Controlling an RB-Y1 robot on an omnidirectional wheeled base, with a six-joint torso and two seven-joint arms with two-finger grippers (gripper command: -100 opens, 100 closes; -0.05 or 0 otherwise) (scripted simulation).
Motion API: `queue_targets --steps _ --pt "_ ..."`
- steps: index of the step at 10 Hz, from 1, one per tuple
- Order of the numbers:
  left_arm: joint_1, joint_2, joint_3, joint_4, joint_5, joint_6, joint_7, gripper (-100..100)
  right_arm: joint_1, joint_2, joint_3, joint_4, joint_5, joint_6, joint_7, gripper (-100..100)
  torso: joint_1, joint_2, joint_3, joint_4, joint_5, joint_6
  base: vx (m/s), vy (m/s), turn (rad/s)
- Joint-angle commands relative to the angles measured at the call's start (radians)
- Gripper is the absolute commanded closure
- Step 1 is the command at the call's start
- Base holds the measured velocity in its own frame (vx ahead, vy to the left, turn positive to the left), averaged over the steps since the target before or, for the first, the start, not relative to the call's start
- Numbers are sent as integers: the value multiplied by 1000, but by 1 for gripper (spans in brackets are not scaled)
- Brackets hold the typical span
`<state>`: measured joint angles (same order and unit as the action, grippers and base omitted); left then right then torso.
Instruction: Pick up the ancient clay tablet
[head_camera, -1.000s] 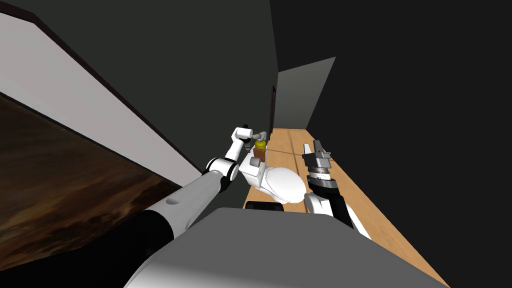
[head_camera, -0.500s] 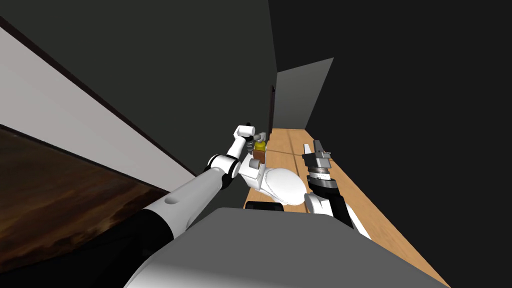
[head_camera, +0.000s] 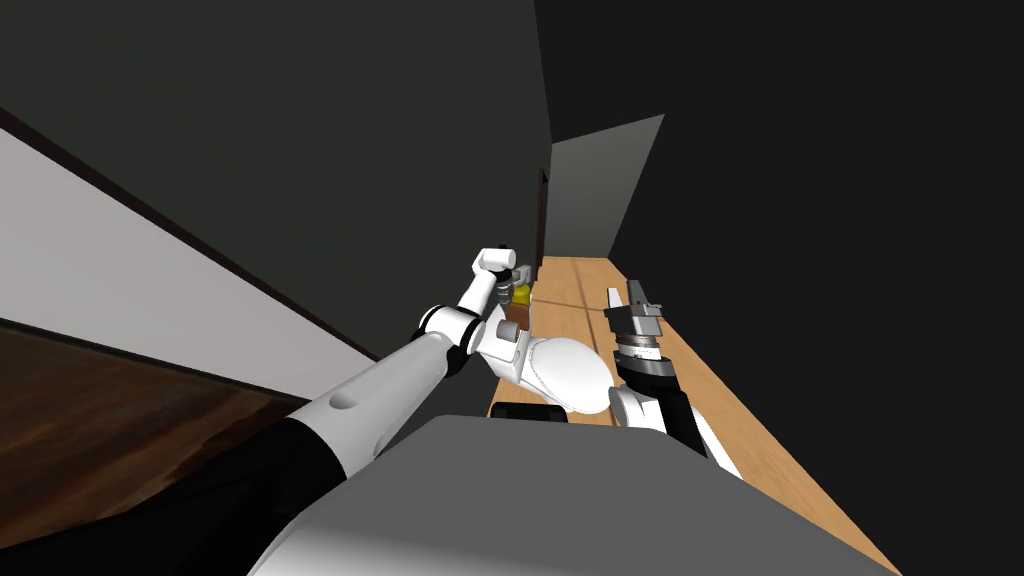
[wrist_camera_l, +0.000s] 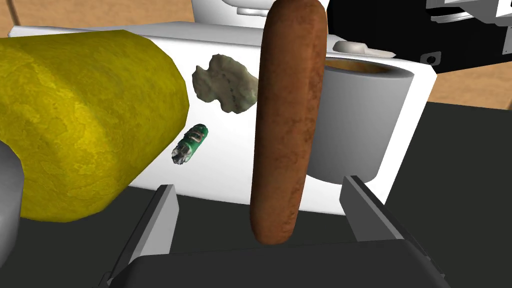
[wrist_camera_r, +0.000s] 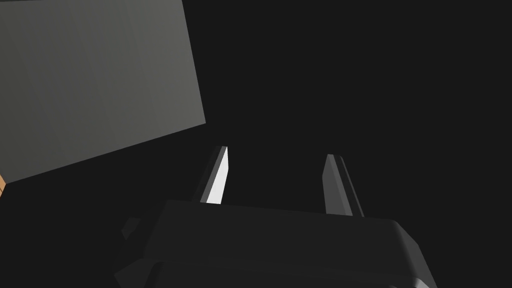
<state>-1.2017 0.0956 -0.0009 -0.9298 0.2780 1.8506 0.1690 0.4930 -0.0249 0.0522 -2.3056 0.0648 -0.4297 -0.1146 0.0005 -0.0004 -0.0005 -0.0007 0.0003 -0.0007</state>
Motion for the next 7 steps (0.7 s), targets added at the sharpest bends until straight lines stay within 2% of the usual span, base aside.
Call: queue_targets --steps 1,2,3,5,6,7 --pt "-28 -20 0 34 22 46 -1 -100 0 0 0 0 0 0 0 0 0 0 0 0 0 0 15 19 -56" --pt "-28 -20 0 34 22 46 -1 -100 0 0 0 0 0 0 0 0 0 0 0 0 0 0 7 10 -28" --pt "-42 -46 -1 46 39 100 0 -100 0 0 0 0 0 0 0 0 0 0 0 0 0 0 8 11 -31" --pt "-34 -46 -3 38 35 92 1 -100 0 0 0 0 0 0 0 0 0 0 0 0 0 0 5 6 -18" --pt "-34 -46 -3 38 36 96 2 0 0 0 0 0 0 0 0 0 0 1 0 0 0 0 0 0 0" --pt "-16 -50 -7 52 29 66 -4 -100 0 0 0 0 0 0 0 0 0 1 0 0 0 0 -1 -4 -22"
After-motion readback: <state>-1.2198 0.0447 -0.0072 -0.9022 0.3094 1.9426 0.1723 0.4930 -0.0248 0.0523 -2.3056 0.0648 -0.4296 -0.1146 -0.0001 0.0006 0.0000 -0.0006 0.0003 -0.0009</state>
